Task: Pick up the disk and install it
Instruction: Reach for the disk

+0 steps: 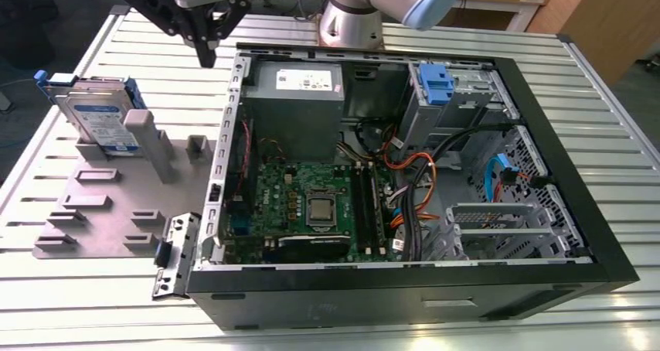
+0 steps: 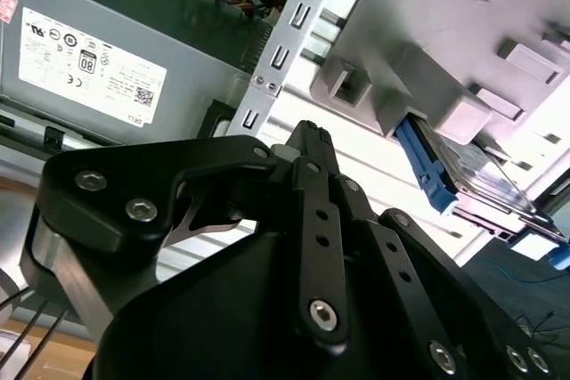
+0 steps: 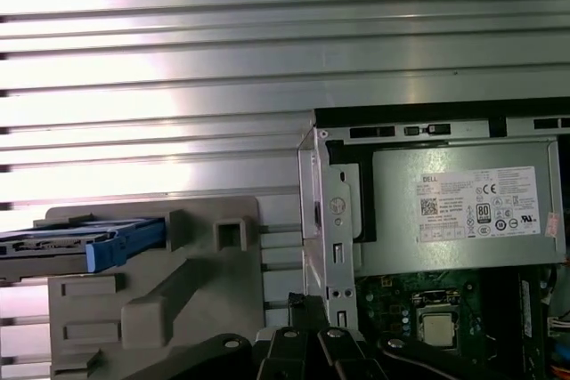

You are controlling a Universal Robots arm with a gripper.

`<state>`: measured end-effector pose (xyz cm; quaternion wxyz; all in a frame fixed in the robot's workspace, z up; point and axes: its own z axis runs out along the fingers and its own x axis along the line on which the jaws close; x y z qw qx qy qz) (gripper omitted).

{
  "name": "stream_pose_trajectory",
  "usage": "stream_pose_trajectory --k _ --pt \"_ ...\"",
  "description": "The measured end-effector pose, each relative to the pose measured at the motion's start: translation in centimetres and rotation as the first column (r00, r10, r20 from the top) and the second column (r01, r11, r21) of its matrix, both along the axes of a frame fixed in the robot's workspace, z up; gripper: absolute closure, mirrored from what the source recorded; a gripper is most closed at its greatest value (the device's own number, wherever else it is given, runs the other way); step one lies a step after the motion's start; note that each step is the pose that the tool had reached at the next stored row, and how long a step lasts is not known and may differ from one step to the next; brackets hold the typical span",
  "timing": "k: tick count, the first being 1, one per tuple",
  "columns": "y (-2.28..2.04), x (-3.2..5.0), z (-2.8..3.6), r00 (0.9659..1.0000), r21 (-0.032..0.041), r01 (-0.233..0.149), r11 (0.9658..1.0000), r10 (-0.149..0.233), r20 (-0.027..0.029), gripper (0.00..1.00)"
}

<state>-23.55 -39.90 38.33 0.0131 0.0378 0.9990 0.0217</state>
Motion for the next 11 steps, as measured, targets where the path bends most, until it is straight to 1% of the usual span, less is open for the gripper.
stream_pose_trajectory --k 11 --pt "0.00 -1.64 -0.19 1.0000 -0.0001 0.000 1.0000 0.000 -0.0001 0.89"
